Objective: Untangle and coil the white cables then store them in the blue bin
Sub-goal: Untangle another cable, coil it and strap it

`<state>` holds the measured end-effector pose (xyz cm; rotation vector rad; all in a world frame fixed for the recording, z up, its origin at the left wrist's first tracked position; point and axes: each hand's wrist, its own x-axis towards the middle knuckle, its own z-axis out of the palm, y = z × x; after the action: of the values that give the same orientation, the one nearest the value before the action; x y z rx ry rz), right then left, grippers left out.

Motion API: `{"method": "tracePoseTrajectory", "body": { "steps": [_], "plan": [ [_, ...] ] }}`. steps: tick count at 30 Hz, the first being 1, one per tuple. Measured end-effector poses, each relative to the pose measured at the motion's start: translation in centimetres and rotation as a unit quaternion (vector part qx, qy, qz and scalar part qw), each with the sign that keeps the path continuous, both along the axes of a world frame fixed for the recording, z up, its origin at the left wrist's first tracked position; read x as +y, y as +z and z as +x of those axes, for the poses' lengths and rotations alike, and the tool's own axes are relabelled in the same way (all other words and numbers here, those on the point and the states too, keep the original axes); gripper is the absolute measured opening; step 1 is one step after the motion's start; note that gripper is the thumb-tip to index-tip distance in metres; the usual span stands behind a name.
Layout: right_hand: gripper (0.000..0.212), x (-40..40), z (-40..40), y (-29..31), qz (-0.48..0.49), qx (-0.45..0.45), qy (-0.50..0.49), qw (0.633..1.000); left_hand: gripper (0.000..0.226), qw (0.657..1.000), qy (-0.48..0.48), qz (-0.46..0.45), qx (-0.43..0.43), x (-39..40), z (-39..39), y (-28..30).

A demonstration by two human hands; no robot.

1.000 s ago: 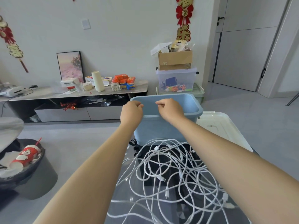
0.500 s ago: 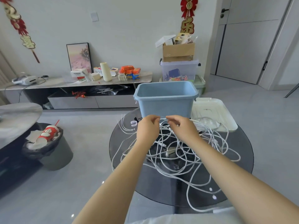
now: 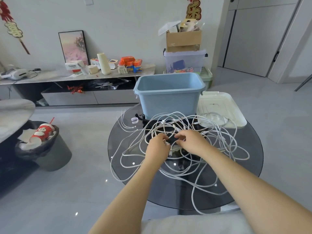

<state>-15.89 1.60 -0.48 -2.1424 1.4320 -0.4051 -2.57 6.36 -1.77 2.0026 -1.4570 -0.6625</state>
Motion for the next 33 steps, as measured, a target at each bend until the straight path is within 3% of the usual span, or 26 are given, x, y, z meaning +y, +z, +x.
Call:
{"method": "tracePoseTrajectory", "body": {
  "steps": [5, 10, 14, 18, 21, 23, 26, 30, 31, 33],
  "plan": [
    [0.016, -0.9, -0.8, -0.5, 0.05, 0.066, 0.068, 0.994, 0.023, 0.995, 0.048, -0.067, 0.063, -0.9, 0.9, 0.4],
    [0.001, -1.3, -0.5, -1.0, 0.026, 0.092, 0.073, 0.993, 0.023, 0.99, 0.051, -0.095, 0.091, -0.9, 1.7, 0.7],
    [0.004, -1.4, -0.4, -1.5, -0.003, 0.081, 0.07, 0.994, 0.024, 0.984, 0.056, -0.127, 0.113, -0.7, 1.9, 1.2],
    [0.02, -1.6, -0.3, -1.5, -0.074, -0.01, 0.04, 0.996, 0.024, 0.989, 0.043, -0.105, 0.097, -0.6, 1.5, 1.3],
    [0.027, -1.3, -0.3, -0.6, 0.031, -0.146, 0.002, 0.989, 0.023, 0.97, 0.033, -0.107, 0.214, -0.6, 1.4, 2.2],
    [0.032, -1.2, 0.0, 0.3, 0.144, -0.286, -0.053, 0.946, 0.021, 0.97, -0.02, -0.097, 0.224, -0.2, 1.4, 3.0],
    [0.028, -1.7, 0.4, 2.2, 0.224, -0.463, -0.129, 0.848, 0.02, 0.978, -0.087, -0.048, 0.184, 0.4, 0.9, 3.4],
    [0.028, -0.9, -0.4, 5.2, 0.297, -0.601, -0.108, 0.734, 0.014, 0.953, -0.055, -0.042, 0.295, 0.6, 0.1, 4.0],
    [0.03, -0.7, -0.5, 5.7, 0.293, -0.605, -0.111, 0.732, 0.011, 0.948, -0.061, -0.042, 0.31, 0.6, 0.1, 4.1],
    [0.034, -0.2, -0.7, 6.4, 0.23, -0.545, -0.135, 0.795, 0.006, 0.95, -0.08, -0.052, 0.296, 0.5, -0.1, 4.3]
  ]
}}
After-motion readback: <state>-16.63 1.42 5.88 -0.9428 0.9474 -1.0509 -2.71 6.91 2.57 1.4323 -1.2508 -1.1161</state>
